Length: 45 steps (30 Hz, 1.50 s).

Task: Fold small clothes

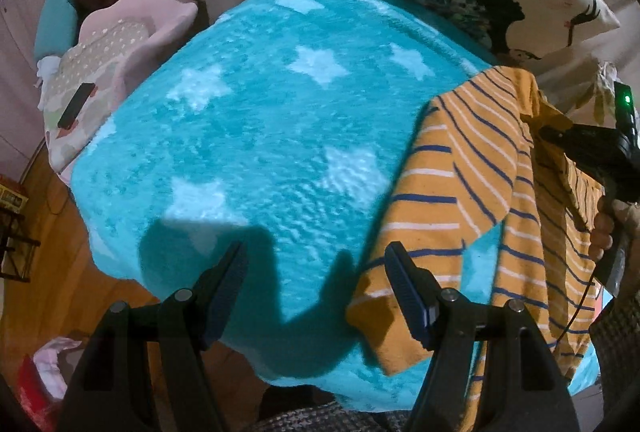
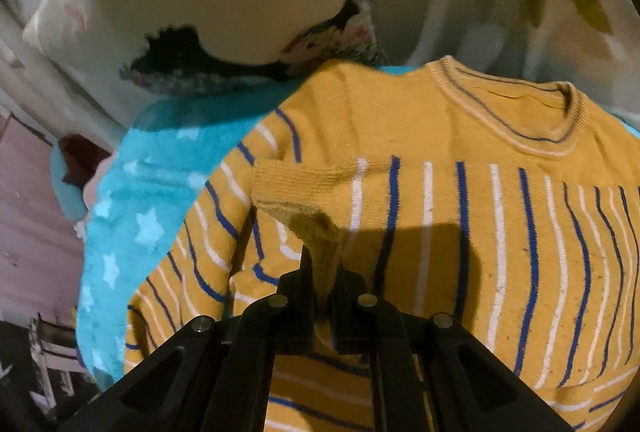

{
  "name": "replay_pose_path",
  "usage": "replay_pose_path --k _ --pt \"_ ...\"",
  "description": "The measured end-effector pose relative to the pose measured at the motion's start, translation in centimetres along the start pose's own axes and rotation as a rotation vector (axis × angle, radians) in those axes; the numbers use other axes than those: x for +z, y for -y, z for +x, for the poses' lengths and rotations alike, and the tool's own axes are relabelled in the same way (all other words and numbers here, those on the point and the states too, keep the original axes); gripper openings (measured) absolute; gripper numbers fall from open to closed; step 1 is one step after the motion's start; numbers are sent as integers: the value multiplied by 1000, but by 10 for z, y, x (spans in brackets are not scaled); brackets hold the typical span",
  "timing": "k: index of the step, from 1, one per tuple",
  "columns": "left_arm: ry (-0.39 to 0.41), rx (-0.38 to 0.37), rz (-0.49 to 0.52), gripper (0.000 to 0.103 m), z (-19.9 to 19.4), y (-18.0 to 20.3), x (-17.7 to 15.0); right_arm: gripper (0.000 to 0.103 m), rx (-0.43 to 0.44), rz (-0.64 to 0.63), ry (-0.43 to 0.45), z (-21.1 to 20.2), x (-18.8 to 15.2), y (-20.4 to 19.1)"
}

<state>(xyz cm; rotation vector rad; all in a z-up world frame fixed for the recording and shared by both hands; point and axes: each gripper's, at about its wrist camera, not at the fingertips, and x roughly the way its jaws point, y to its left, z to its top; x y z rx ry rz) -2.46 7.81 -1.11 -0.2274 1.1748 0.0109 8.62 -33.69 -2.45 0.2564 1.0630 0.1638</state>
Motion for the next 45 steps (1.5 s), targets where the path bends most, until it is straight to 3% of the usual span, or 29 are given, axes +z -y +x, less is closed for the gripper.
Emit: replay_pose_path --k 4,8,10,13,16,21,25,30,31,34,38,41,45 --pt "-7 0 -18 70 2 -10 0 30 -15 -42 -19 15 1 -22" --pt "0 -5 -47 70 1 -20 4 30 90 -110 -36 14 -4 -55" --pt "6 -5 -62 70 0 -25 6 30 103 -157 -38 10 -10 -74" --pt "21 0 -92 70 -3 -34 10 32 153 -224 -63 -2 -31 -98" --pt "28 5 -119 70 -4 -42 12 40 218 -266 -125 -7 -66 -113" --pt "22 -5 -146 70 -1 -50 14 40 281 -315 -232 -4 -127 -126" --pt "22 -6 -145 70 -1 -50 14 45 310 -374 -287 1 -159 -143" --pt "17 -13 -131 70 0 -48 15 53 270 -398 -307 18 -178 -163" --pt "18 -15 -128 70 0 -48 15 53 263 -401 -299 20 -181 -167" --pt "18 -18 -125 70 1 -46 17 12 266 -432 -299 18 -182 -173" --pt "25 -23 -114 70 1 -40 19 11 269 -459 -216 -8 -164 -178" --pt "34 -25 -101 70 -1 -32 23 11 289 -443 -108 -50 -132 -170" --pt "42 -34 -71 70 -3 -17 26 11 288 -369 53 -116 -77 -129"
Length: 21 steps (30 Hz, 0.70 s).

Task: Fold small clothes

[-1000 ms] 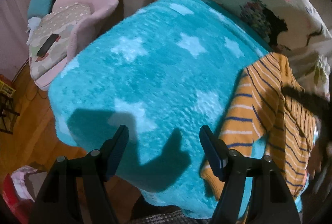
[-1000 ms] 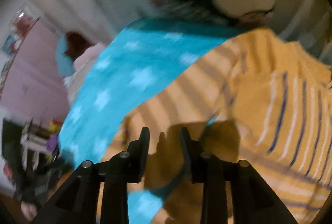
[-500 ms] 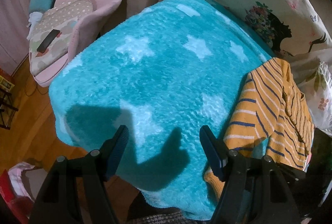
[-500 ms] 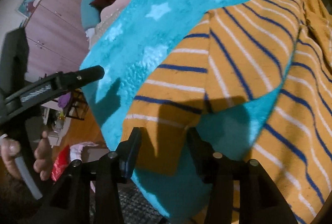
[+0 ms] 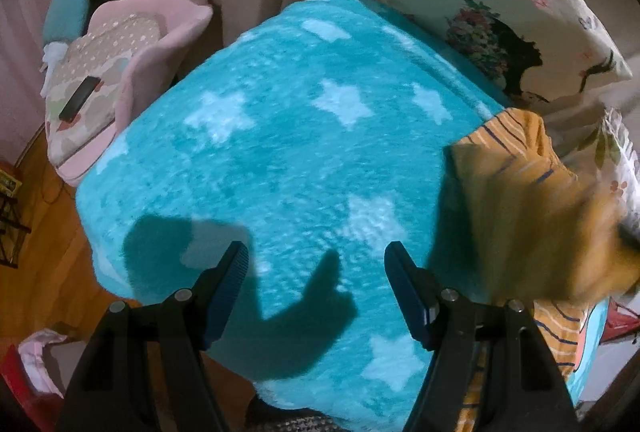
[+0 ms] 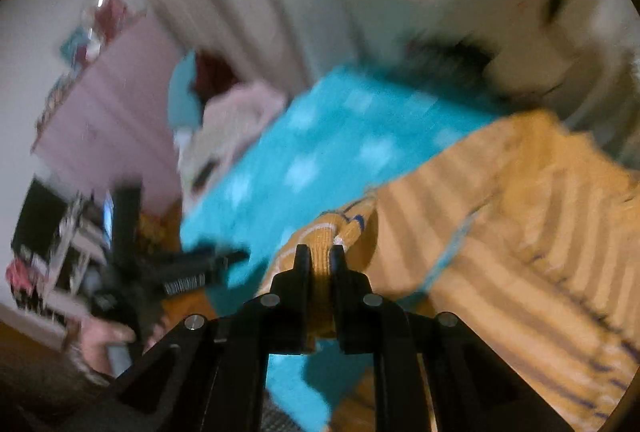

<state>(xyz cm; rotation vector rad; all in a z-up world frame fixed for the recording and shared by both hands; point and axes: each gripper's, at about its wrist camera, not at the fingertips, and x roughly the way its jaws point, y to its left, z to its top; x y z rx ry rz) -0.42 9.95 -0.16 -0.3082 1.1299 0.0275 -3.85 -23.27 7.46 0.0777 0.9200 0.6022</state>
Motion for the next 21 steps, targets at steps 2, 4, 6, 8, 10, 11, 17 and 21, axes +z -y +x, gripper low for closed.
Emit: replay_pose_path --k 2,4,6,8,10,11,17,21 --pt "-2 -7 15 70 0 9 -1 11 -33 55 68 -38 13 33" --pt "-7 -8 28 70 1 17 -3 11 -94 136 124 -75 20 82" --pt "-14 -12 39 70 3 25 -5 11 -178 203 139 -97 16 128" --pt "-20 -12 54 70 3 32 -7 11 -255 290 126 -110 6 177" --pt "-26 -8 73 70 5 41 -10 10 -395 347 94 -118 -7 229" --pt "-31 -7 83 70 6 46 -12 10 -447 363 75 -119 -11 248" --pt "-66 -5 139 70 14 70 -21 18 -785 478 -132 -96 -46 352" --pt "-78 -16 179 70 17 87 -26 37 -729 571 -7 -122 -52 359"
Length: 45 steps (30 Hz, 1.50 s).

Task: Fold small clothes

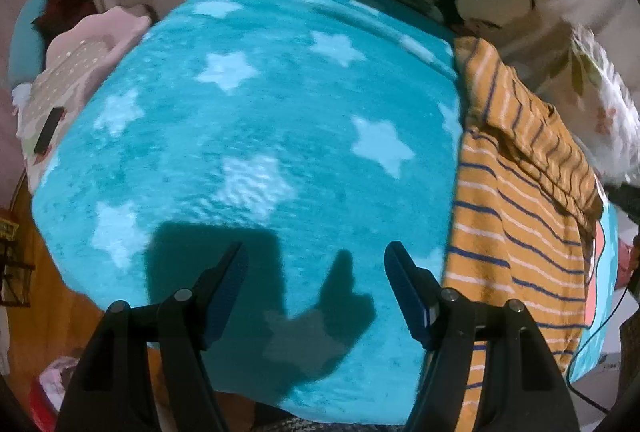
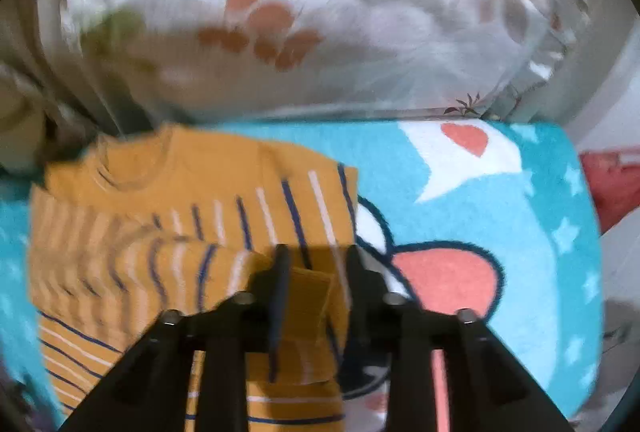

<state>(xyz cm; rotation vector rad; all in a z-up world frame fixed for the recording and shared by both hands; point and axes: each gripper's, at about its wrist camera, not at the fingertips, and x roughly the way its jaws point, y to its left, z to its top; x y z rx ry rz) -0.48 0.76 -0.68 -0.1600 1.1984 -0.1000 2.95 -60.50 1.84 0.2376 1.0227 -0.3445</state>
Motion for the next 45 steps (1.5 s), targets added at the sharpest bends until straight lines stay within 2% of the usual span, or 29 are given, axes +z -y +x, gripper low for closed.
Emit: replay_pose_path --k 4,8,11,15,17,19,21,22,24,28,31,33,36,39,40,41,42,45 --pt "-22 -25 36 70 8 17 -3 37 100 48 21 -19 -9 14" --pt "-48 -40 77 70 16 37 -6 37 249 54 22 -22 -24 -7" --pt "-51 -47 119 70 17 54 -6 37 215 13 34 -18 -24 -31" --pt "-53 -50 169 70 15 70 -7 37 175 69 33 0 -18 -27" --pt "-57 -51 192 70 15 75 -10 34 245 90 -5 14 -24 -24" --pt "-61 -50 204 70 15 78 -13 33 274 77 -64 30 -32 -29" --pt "-71 -54 199 70 17 76 -15 33 274 41 -170 53 -45 -34" --pt "-75 -56 196 70 18 75 -15 33 265 15 -146 53 -47 -36" --pt "-73 -58 193 70 18 74 -13 33 224 -14 -182 46 -44 -40" --pt "-63 -55 190 70 17 72 -10 33 245 -77 -24 4 -24 -53" --pt "-75 -48 187 70 21 69 -10 35 281 -93 -13 8 -2 -70" --pt "-83 -44 185 70 23 68 -11 42 292 -102 -52 27 8 -83" --pt "-87 -41 185 70 23 65 -12 45 330 -108 -164 65 10 -104" --pt "-80 -36 176 70 21 57 -13 47 295 -185 -177 74 2 -125" --pt "-78 -35 169 70 21 53 -13 42 281 -219 -167 72 0 -132" --pt "-78 -36 161 70 21 50 -12 13 283 -245 -166 69 -3 -137" --pt "-79 -37 154 70 21 47 -12 2 289 -271 -170 67 -5 -144" --pt "-83 -41 142 70 22 40 -11 1 165 -368 -134 68 -6 -163"
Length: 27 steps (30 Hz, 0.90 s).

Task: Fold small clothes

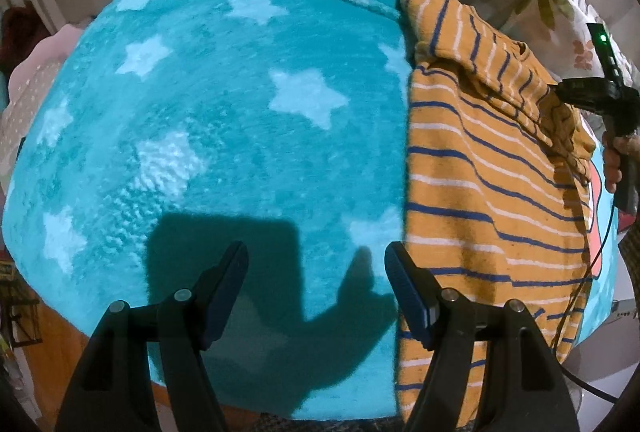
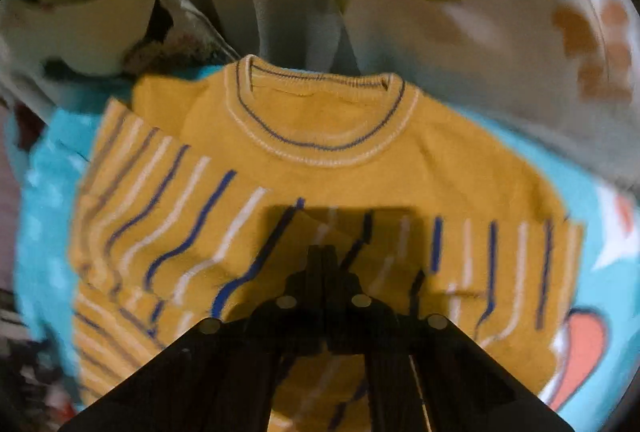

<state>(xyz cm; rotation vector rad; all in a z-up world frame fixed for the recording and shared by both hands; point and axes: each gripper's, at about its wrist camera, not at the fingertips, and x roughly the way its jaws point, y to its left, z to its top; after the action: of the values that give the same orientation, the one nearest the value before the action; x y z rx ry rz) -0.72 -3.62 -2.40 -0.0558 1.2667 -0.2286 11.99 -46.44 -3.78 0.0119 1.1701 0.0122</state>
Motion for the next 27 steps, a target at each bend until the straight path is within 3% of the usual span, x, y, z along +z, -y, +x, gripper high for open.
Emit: replay_pose_path --k 2,4,5,8,10,11,12,13,18,20,22,24,27 --pt "2 -5 4 70 0 0 1 1 -111 -11 10 8 9 0" --pt "5 -11 19 70 -1 2 1 1 -290 -41 34 17 18 -4" --pt "8 -14 32 70 -2 3 1 2 -300 -30 41 17 20 -4" --pt "22 -34 65 70 -4 9 3 4 -179 57 108 -11 12 -4" --pt "44 -54 84 77 -3 11 5 12 -154 64 133 -31 -1 -6" --pt "52 -76 90 79 -2 13 6 26 -143 70 140 -41 -10 -6" --pt "48 -108 97 80 -1 16 7 40 -133 84 146 -53 -24 -3" --pt "38 -127 103 80 1 19 9 43 -129 102 149 -63 -37 0" --pt "-59 -210 138 80 20 39 9 46 -128 257 141 -105 -110 44" --pt "-66 -229 132 80 20 45 4 53 -144 328 133 -118 -144 66" --pt "-63 -245 127 80 19 49 -2 53 -156 392 101 -123 -177 90" --pt "-64 -242 115 80 19 52 -7 53 -215 408 75 -125 -208 106" --pt "-60 -223 86 80 16 54 -18 53 -384 368 29 -127 -251 121"
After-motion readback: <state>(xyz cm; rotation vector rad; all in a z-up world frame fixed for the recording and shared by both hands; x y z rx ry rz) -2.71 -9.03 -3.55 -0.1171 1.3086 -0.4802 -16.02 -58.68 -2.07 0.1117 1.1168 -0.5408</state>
